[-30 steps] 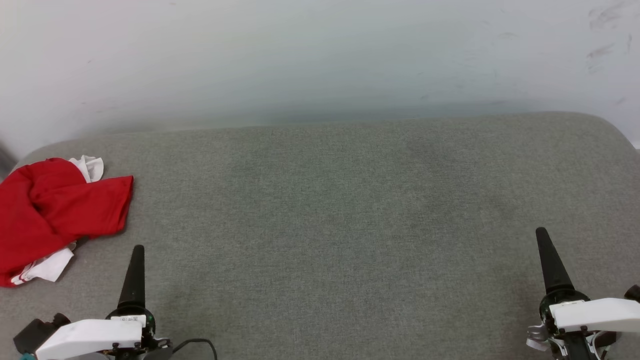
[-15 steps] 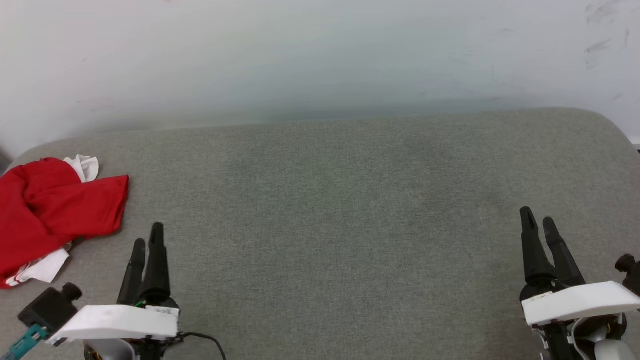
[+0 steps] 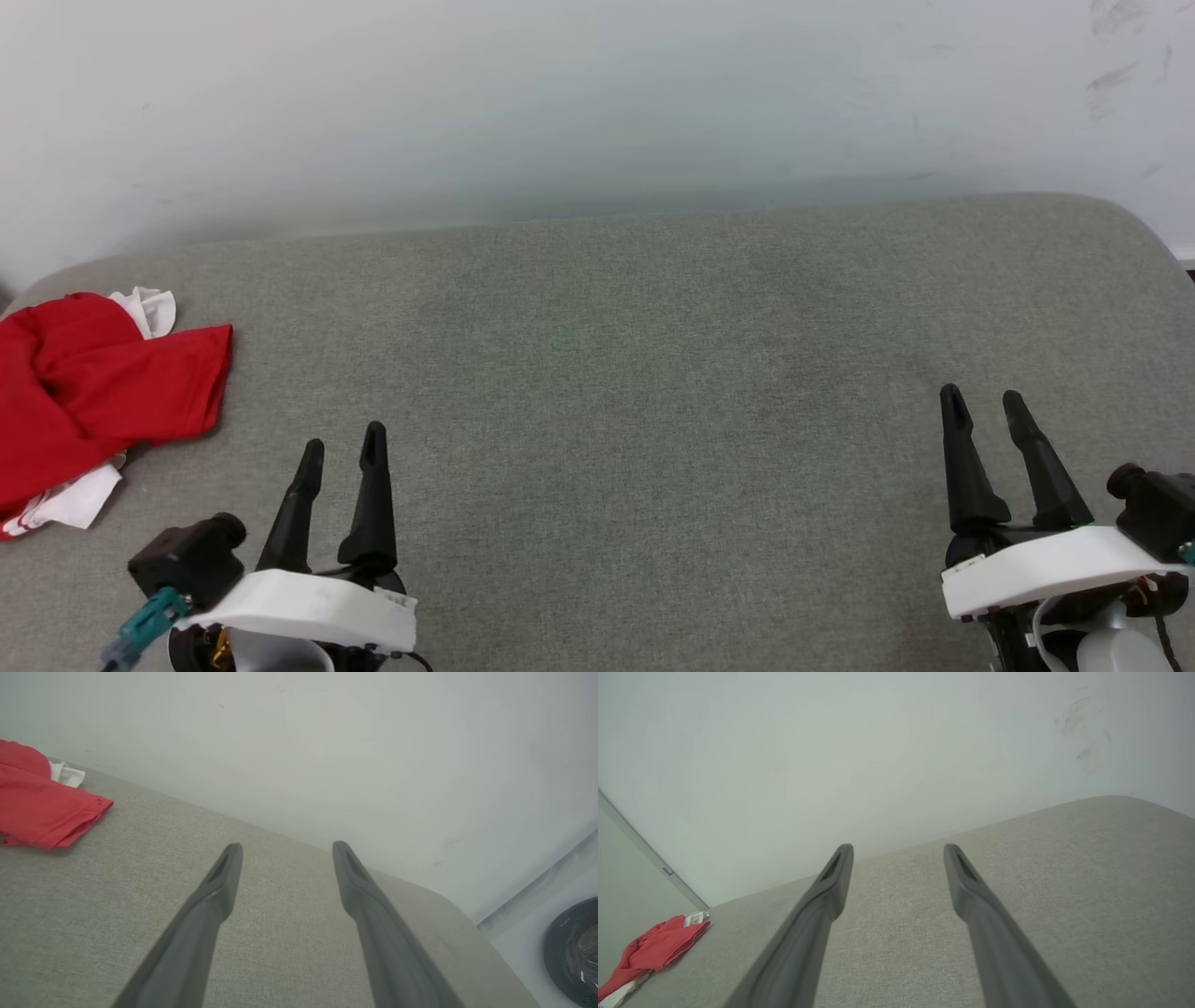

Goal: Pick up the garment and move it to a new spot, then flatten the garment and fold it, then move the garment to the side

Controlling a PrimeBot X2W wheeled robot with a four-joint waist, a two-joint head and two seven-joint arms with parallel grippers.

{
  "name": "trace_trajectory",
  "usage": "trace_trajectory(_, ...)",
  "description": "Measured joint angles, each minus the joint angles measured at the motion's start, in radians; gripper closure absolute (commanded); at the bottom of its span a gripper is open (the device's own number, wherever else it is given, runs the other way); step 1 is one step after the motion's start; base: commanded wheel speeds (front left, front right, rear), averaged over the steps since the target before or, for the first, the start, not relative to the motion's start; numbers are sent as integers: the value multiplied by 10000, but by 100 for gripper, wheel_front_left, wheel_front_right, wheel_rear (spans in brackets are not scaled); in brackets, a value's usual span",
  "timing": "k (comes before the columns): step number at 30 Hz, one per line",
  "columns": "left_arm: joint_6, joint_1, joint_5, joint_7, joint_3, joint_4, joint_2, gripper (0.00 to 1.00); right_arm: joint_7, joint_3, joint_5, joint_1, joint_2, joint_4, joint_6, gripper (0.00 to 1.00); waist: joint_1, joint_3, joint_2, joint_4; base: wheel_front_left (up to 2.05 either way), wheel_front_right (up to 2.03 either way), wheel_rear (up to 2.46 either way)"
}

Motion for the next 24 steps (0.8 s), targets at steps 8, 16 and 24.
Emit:
trace_trajectory(8, 1174, 39, 1181, -226, -1168, 0, 660, 0, -221, 84, -1216, 3, 0, -90, 2, 0, 0, 61, 0, -48, 0, 0, 0)
trace_trajectory(16, 2334, -140, 1912, -414, -2167, 46, 1327, 0, -426, 123, -2288, 8, -2, -67, 2, 0, 0, 97, 0, -102, 0, 0, 0)
trace_trajectory(24, 3567, -369, 2591, -669, -3277, -376, 1896, 0, -669, 270, -3200, -1, -2, -247, 2, 0, 0, 136, 0, -139, 0, 0, 0)
